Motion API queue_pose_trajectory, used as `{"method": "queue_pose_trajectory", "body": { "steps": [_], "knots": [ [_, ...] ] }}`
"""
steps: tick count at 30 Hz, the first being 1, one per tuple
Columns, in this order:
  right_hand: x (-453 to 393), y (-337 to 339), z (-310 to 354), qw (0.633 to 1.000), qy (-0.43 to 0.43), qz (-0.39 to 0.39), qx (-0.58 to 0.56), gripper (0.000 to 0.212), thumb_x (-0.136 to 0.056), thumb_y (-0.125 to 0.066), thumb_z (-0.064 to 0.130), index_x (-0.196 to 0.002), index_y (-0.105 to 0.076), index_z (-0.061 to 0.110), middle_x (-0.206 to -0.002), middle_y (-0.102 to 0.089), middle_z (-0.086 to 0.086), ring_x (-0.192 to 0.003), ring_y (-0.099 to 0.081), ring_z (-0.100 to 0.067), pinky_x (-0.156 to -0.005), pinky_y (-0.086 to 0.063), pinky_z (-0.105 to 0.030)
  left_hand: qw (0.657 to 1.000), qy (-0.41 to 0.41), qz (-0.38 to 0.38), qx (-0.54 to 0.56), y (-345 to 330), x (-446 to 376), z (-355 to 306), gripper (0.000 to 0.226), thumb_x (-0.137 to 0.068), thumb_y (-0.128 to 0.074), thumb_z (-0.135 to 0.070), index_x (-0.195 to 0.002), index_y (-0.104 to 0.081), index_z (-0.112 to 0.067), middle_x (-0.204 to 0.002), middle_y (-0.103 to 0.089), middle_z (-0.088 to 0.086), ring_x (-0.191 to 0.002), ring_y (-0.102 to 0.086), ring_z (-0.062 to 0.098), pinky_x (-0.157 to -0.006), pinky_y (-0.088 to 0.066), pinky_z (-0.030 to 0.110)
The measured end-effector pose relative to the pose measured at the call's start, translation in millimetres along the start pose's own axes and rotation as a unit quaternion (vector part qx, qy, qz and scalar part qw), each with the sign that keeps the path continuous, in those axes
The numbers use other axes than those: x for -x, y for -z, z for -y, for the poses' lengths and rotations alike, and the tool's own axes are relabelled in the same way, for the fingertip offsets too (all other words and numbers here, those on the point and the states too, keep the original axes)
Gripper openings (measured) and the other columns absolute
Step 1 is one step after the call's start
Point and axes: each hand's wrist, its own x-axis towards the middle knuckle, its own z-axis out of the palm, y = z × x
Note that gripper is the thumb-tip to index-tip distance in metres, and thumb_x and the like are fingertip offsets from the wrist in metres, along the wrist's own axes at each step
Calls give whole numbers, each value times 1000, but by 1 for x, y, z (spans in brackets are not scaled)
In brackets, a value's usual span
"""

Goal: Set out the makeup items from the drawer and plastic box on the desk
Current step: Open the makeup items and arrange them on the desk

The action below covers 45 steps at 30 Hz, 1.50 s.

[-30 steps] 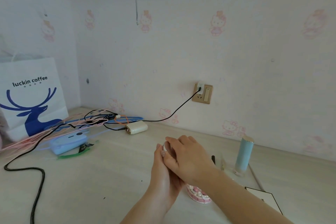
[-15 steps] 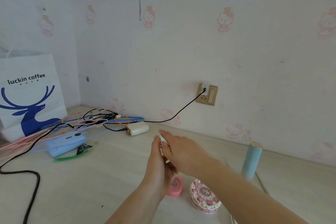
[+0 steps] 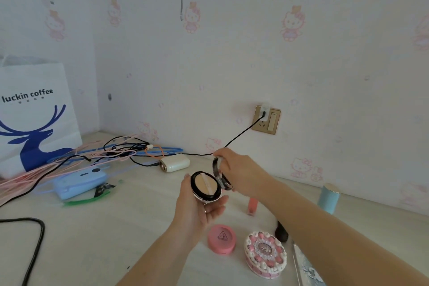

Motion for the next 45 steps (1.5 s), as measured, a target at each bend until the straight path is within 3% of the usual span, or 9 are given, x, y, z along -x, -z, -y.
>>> {"method": "queue_pose_trajectory", "body": {
  "steps": [3,9,11,14,18,20,26,30,45],
  "knots": [
    [-11,3,-12,998,-35,-20,-37,37,-99,-26,18,-129,-47,18,-100,-60,-13,-62,-50,-15,-54,-39,-23,999,14,-20,-22,11,-7,-6,58,-97,-27,-55,-109,-58,-7,-81,-75,14,-68,-74,27,-50,-57,29],
    [-31,-10,-39,988,-114,-39,-99,39,-96,-27,13,-125,-52,18,-118,-53,-6,-92,-58,-23,-83,-56,-43,992,-34,-28,-119,27,-22,-17,36,-95,-47,-43,-119,-54,-16,-106,-67,10,-83,-70,24,-66,-59,34],
    [-38,-15,-47,987,-124,-36,-95,40,-95,-26,11,-125,-52,17,-120,-52,-7,-94,-59,-26,-82,-57,-43,974,-50,-11,-218,35,-30,-17,66,-78,-73,-38,-134,-45,-18,-119,-63,7,-100,-67,23,-80,-57,35],
    [-47,-23,-56,988,-123,-26,-85,41,-96,-26,9,-126,-52,15,-125,-51,-7,-91,-58,-25,-72,-56,-33,891,-60,-1,-450,41,-43,-15,116,-49,-85,-40,-147,-28,-17,-139,-47,3,-124,-51,17,-99,-45,29],
    [-61,-33,-68,993,-116,-11,-20,39,-98,-27,10,-128,-51,17,-128,-56,-8,-107,-56,-23,-76,-42,-23,768,-120,27,-629,43,-63,-10,60,-65,-83,-27,-114,-49,-31,-114,-54,-8,-109,-52,12,-84,-41,12],
    [-68,-37,-75,992,-122,-1,16,39,-98,-29,9,-129,-51,18,-126,-58,-9,-110,-56,-24,-79,-41,-25,740,-143,31,-656,46,-73,-9,49,-61,-82,-33,-100,-54,-23,-100,-59,-9,-95,-56,11,-79,-46,19],
    [-84,-42,-95,986,-121,28,112,41,-94,-35,7,-129,-53,20,-132,-56,-3,-119,-52,-23,-96,-44,-32,707,-106,25,-699,52,-95,-7,79,-42,-65,-63,-114,-54,-32,-111,-60,-13,-106,-56,12,-94,-47,34],
    [-88,-46,-102,982,-125,48,130,41,-94,-36,7,-128,-55,19,-135,-53,-1,-123,-50,-21,-99,-41,-29,656,-107,22,-747,61,-108,-1,60,-41,-60,-73,-89,-56,-37,-95,-63,-13,-96,-58,15,-84,-50,34],
    [-84,-51,-113,984,-133,38,115,34,-93,-40,25,-123,-56,26,-125,-60,2,-114,-55,-20,-93,-46,-32,613,-86,17,-785,60,-110,4,74,-63,-69,-64,-126,-48,-32,-130,-50,-1,-129,-38,26,-102,-38,36]
  ]
}}
